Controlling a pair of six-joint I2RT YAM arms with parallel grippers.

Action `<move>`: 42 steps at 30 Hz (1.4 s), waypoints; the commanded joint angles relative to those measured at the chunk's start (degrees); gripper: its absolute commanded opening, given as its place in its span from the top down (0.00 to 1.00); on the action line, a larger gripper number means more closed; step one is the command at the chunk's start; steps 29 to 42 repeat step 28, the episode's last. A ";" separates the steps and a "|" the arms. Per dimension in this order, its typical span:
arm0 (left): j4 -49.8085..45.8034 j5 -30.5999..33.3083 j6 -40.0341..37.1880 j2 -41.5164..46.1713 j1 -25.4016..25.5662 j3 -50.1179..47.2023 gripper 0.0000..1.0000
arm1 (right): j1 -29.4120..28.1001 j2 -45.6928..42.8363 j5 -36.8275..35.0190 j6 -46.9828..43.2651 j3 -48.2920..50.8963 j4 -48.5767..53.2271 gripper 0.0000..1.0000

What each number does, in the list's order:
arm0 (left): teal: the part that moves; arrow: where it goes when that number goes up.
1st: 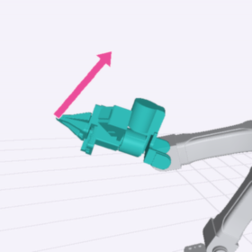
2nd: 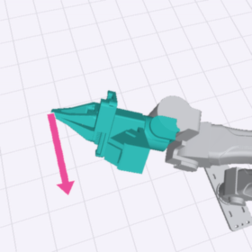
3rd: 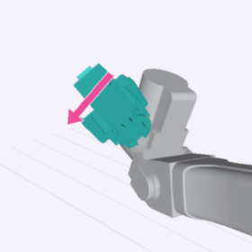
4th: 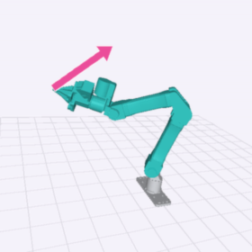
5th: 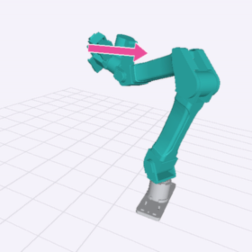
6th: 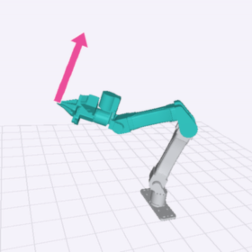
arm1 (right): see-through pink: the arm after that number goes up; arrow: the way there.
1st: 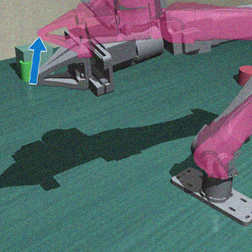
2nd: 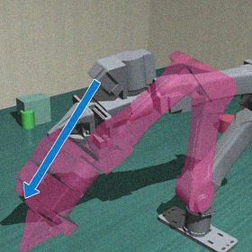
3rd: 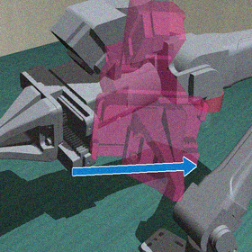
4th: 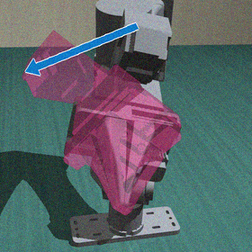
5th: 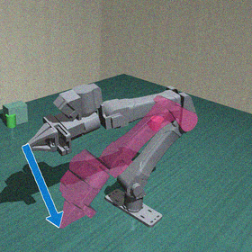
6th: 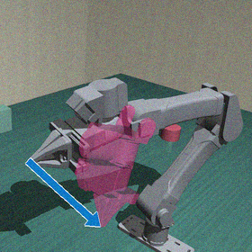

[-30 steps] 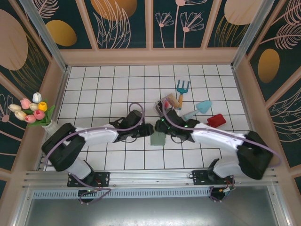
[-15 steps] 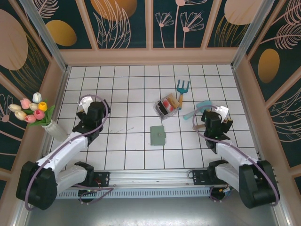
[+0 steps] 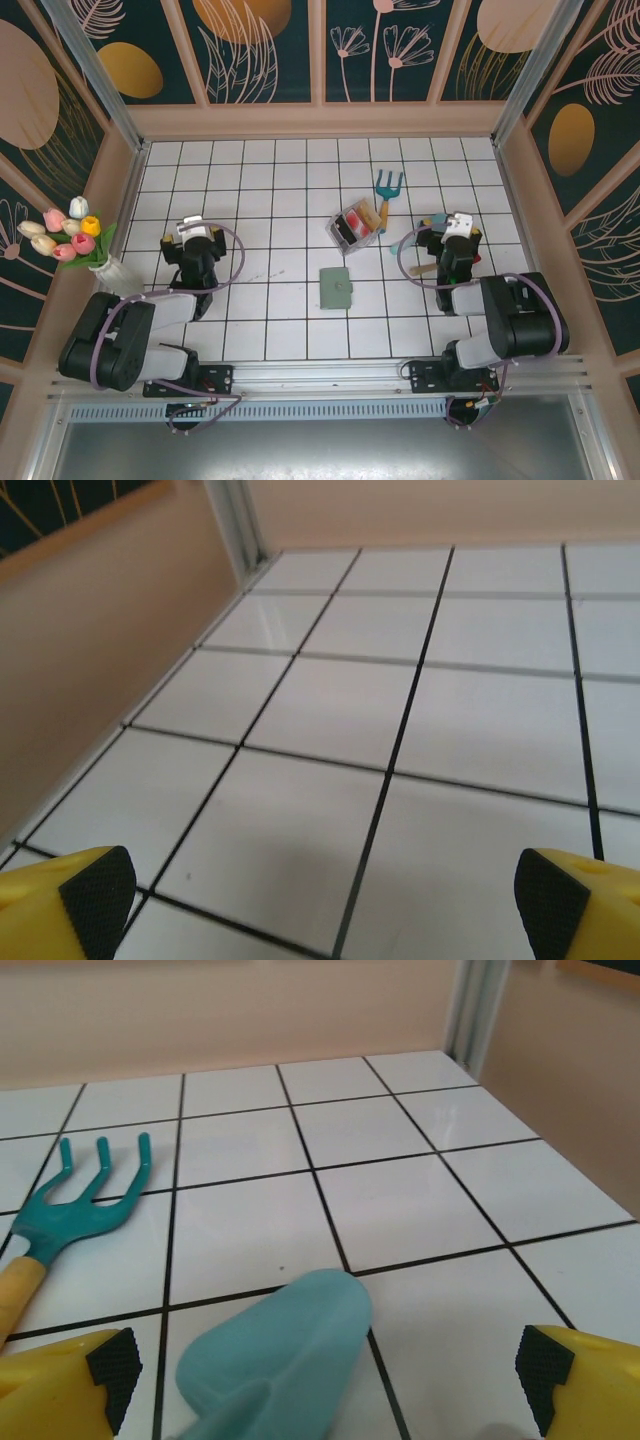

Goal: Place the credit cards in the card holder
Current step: Reset both arms

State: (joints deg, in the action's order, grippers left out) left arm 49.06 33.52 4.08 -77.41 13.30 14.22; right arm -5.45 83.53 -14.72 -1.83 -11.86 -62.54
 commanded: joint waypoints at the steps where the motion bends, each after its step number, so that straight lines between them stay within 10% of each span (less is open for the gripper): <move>1: 18.48 -5.92 -3.95 -1.86 -2.48 -1.09 0.01 | 1.24 0.54 4.72 -1.00 1.39 -11.58 0.01; 10: 36.30 -17.41 -1.38 -11.66 -9.23 -5.19 0.01 | 5.26 4.59 8.34 3.02 -0.58 -10.22 0.01; 12: 26.05 -14.38 0.62 -9.11 -9.40 -2.23 0.01 | 5.83 4.67 8.31 3.67 -0.70 -10.12 0.01; 42: 27.54 -13.51 1.81 -9.89 -10.31 -2.31 0.01 | 5.72 4.75 7.91 3.73 -0.67 -10.49 0.01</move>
